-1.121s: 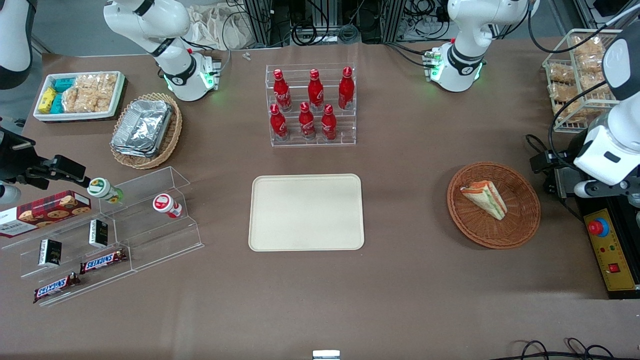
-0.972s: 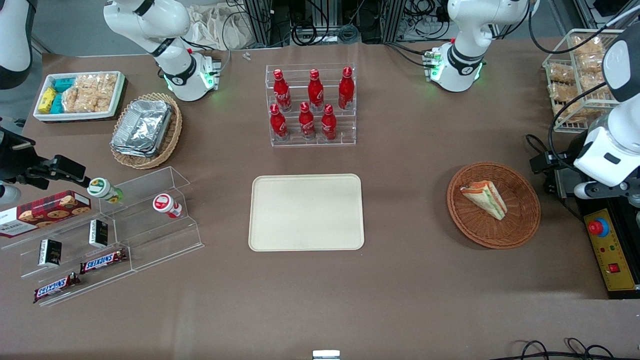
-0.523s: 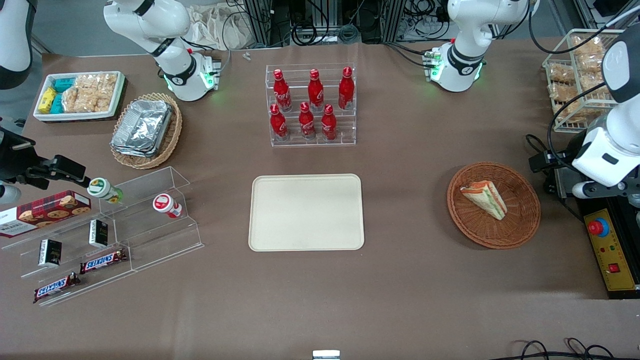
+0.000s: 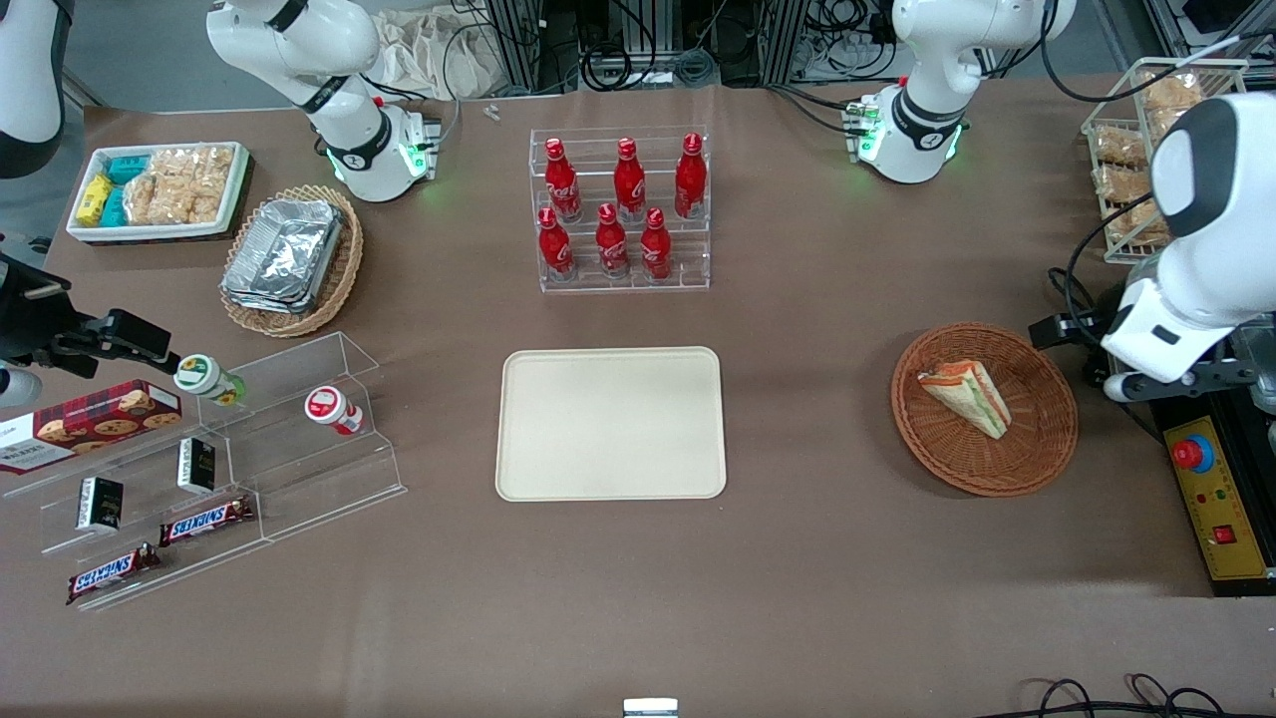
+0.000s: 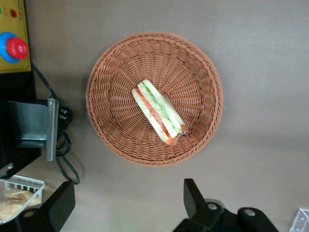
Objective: Place sandwich from basket to tray
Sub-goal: 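Lower the open left gripper onto the wrapped sandwich in the basket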
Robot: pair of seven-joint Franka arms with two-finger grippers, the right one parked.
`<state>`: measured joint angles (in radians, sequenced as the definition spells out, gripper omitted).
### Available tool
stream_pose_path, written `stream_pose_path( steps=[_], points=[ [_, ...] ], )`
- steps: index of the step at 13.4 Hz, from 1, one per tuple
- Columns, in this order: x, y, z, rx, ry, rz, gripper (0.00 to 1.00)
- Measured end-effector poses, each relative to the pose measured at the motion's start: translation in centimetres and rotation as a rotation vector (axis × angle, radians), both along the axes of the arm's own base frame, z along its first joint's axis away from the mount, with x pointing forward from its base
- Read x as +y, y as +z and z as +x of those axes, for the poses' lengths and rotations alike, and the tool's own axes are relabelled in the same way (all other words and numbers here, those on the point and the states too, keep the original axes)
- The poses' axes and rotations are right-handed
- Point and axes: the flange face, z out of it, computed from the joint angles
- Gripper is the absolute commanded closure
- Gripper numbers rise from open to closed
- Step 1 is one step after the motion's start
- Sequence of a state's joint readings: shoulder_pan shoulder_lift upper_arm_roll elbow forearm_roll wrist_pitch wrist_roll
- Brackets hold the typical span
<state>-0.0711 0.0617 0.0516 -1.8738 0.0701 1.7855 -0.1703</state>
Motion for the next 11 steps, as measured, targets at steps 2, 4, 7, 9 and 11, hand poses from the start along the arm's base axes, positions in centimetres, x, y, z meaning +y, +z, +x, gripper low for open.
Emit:
stream_pose_path(
  steps=[2,4,7,9,11],
  points=[
    [0.1,-2.7,-0.8,-0.010,0.074,0.008,0.00],
    [0.1,-5.0,-1.4,-0.023,0.199,0.024,0.00],
    [-0.2,-9.0,-1.9,-0.078,0.385,0.032,0.00],
    [-0.6,-12.4,-2.4,-0.083,0.484,0.041,0.00],
    [-1.0,-15.2,-2.3,-0.073,0.542,0.052,0.00]
  ],
)
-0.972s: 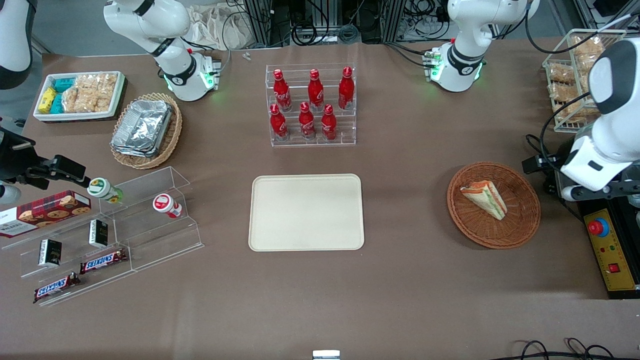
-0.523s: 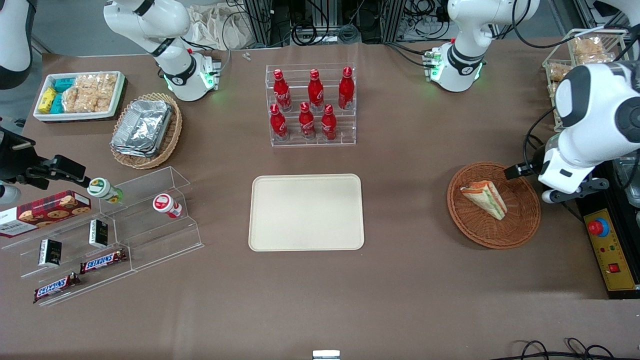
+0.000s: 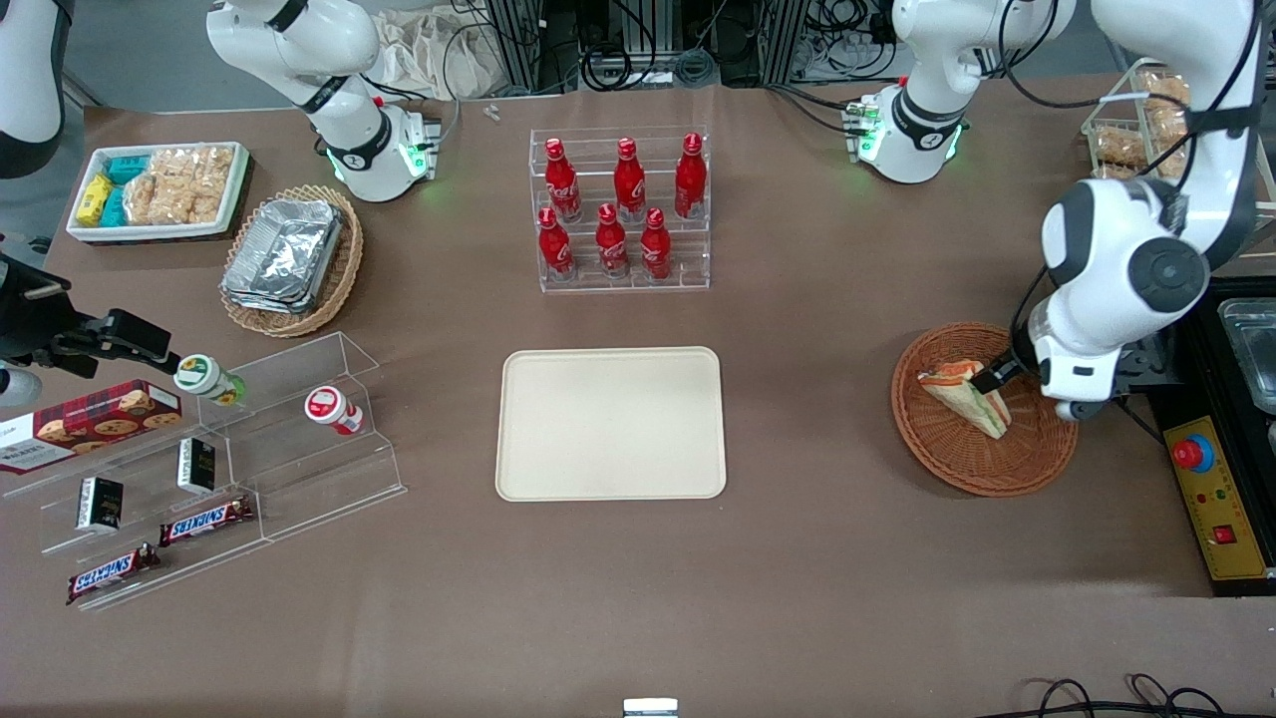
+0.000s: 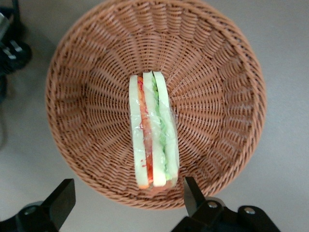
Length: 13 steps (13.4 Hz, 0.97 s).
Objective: Place sandwich from basket to tray
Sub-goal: 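Lower the open left gripper onto the wrapped sandwich in the basket, then close the left gripper on the sandwich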
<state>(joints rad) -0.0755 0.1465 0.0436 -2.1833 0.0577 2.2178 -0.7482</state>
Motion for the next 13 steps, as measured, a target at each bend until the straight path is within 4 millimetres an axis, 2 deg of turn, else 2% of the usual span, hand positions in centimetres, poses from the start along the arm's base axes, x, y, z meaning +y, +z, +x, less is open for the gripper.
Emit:
stream_pose_path(
  steps=[2,6,8,9,10,11,13],
  points=[
    [-0.2,-2.3,0.2,0.010,0.037,0.005,0.00],
    [-0.2,-5.2,0.6,-0.001,0.096,0.011,0.03],
    [-0.2,-6.7,0.6,0.010,0.109,0.014,0.09],
    [-0.2,-7.3,0.5,0.020,0.120,0.016,0.15],
    [-0.2,-7.8,0.4,0.028,0.129,0.019,0.32],
    [-0.2,-8.2,0.4,0.034,0.138,0.021,0.54],
    [-0.2,-8.3,0.3,0.035,0.161,0.024,0.81]
  ],
)
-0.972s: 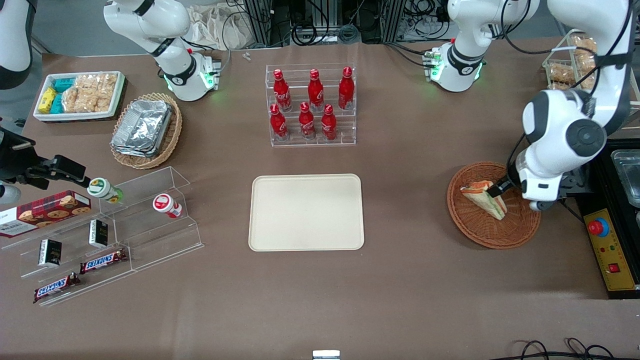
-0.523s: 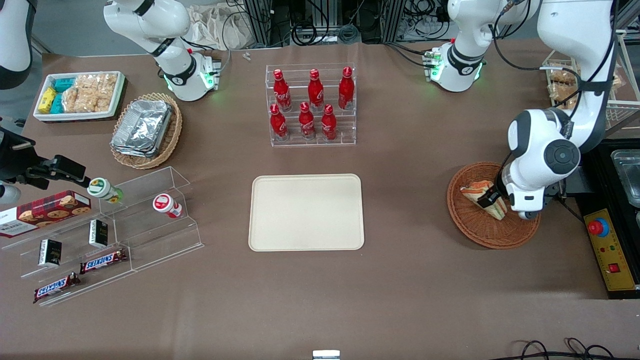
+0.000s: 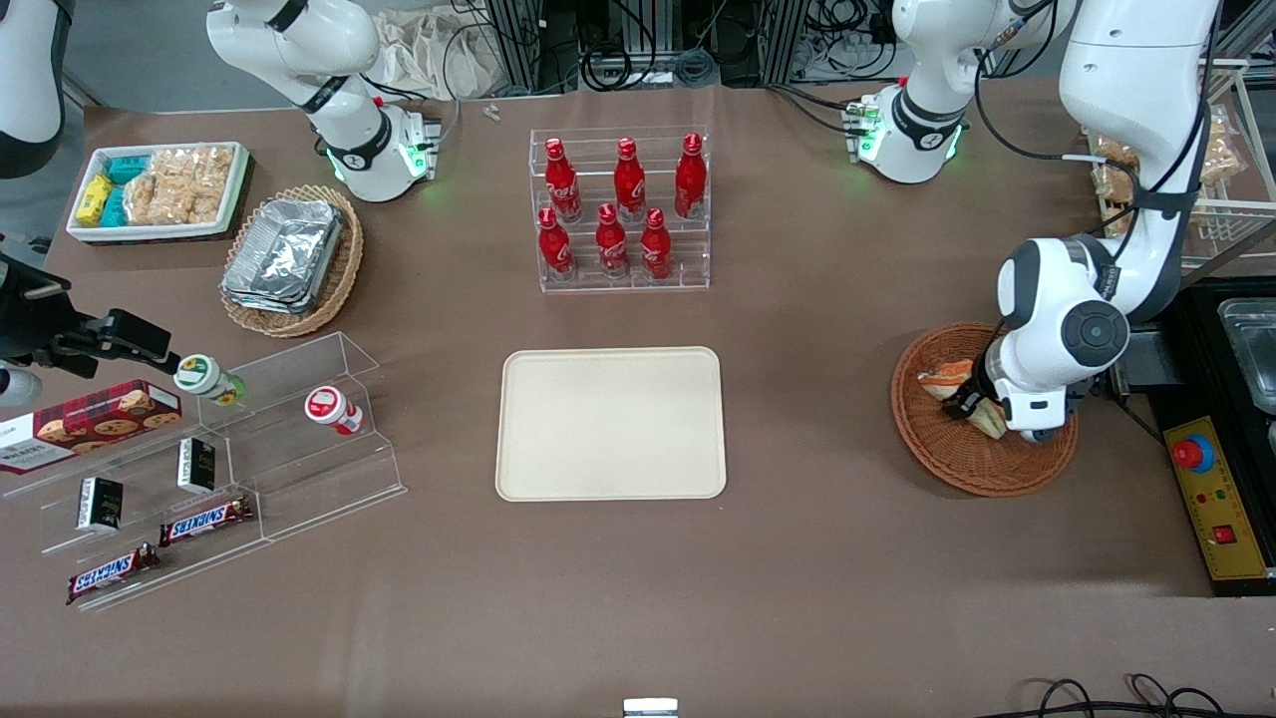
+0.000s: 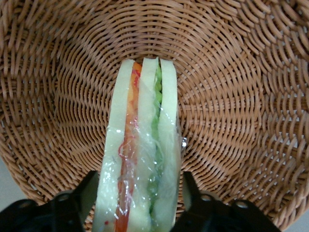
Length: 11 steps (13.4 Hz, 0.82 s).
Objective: Place sandwich from basket to tray
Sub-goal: 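Close the left gripper on the sandwich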
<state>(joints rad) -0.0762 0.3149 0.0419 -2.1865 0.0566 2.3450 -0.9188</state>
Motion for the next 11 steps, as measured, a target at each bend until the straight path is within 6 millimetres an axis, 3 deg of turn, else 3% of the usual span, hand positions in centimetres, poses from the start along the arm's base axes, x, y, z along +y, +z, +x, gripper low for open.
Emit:
stream_pose_path(
  steps=[1,4,6,9,11],
  points=[
    [-0.1,0.0,0.0,-0.001,0.005,0.001,0.87],
    [-0.3,0.7,0.2,-0.007,0.031,0.006,0.87],
    [-0.6,2.7,0.5,-0.001,0.048,0.011,0.87],
    [-1.5,9.5,1.7,0.006,0.057,0.015,0.87],
    [-3.6,13.9,2.4,0.004,0.027,0.012,0.81]
  ],
)
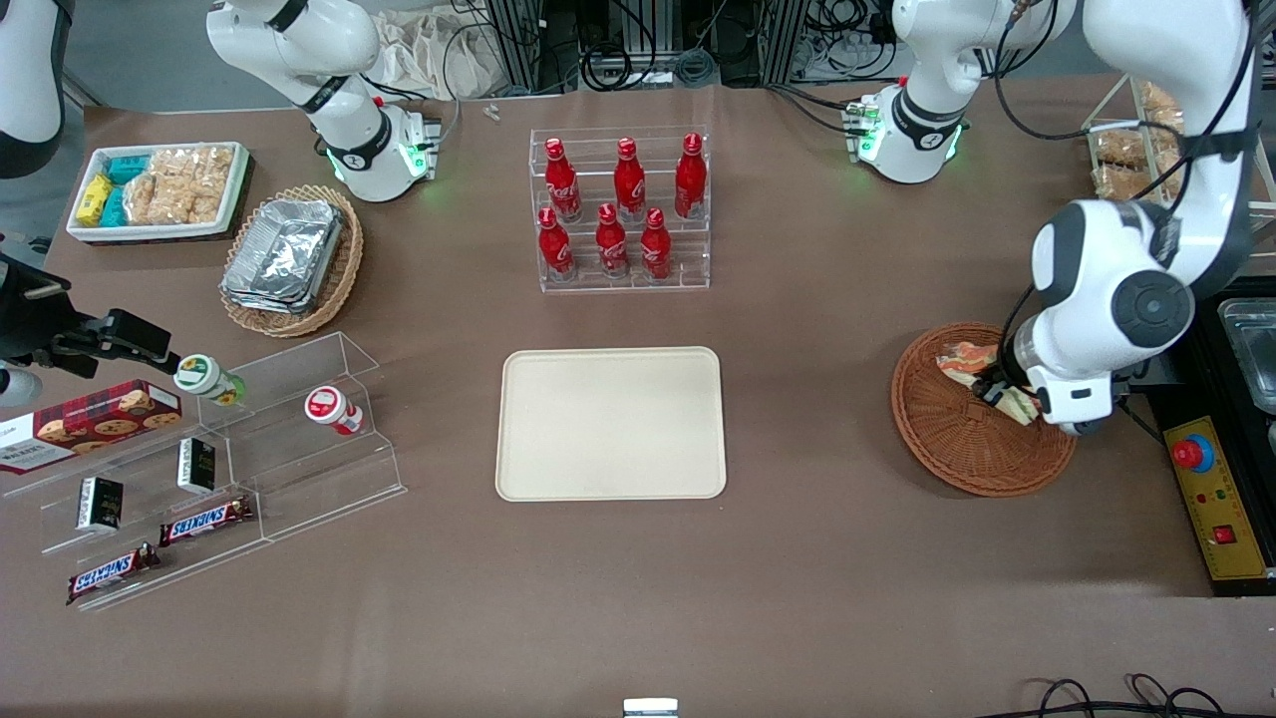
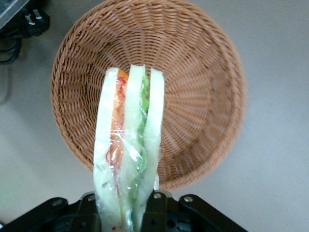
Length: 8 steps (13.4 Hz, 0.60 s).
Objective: Place sandwich from basket to tray
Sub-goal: 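Lift the sandwich and carry it toward the cream tray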
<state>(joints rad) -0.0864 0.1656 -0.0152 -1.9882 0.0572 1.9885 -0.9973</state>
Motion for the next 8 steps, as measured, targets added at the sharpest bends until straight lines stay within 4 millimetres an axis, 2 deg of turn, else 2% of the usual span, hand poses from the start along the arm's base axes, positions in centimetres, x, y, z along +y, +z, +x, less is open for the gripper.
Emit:
stream_pose_path(
  steps=[1,3,6,7,8],
  points=[
    [-1.6,1.6,0.2,0.001,-0.026,-0.003,0.81],
    [-5.5,3.4,0.2,-0.002,-0.094,-0.013,0.82],
    [-12.5,3.5,-1.3,0.003,-0.229,-0.035,0.83],
    [-15.1,3.4,-2.1,0.007,-0.276,-0.045,0.88],
    [-17.8,3.3,-2.9,0.006,-0.324,-0.058,0.90]
  ],
)
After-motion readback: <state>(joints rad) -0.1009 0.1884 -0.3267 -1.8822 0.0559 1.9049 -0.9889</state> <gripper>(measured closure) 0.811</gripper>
